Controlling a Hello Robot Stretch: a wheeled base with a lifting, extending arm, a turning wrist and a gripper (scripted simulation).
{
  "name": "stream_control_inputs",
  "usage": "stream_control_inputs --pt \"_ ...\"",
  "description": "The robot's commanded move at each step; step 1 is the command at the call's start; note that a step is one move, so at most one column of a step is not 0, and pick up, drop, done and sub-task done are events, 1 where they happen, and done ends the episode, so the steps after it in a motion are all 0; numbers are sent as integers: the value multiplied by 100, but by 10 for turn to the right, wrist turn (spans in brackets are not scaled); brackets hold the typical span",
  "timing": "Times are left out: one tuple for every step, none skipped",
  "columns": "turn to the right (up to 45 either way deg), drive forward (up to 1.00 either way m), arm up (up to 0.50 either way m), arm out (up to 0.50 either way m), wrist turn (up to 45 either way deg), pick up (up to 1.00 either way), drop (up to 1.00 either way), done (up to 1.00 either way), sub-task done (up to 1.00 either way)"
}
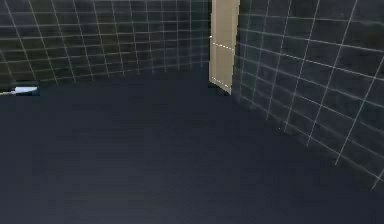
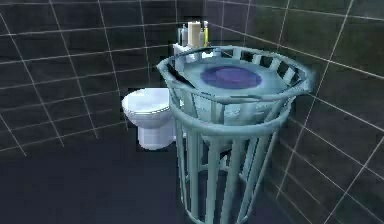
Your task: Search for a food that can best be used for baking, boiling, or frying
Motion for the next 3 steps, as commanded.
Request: stream_control_inputs --pt "0 100 0 0 0 0 0 0 0" --pt "0 100 0 0 0 0 0 0 0" --pt "0 100 0 0 0 0 0 0 0"
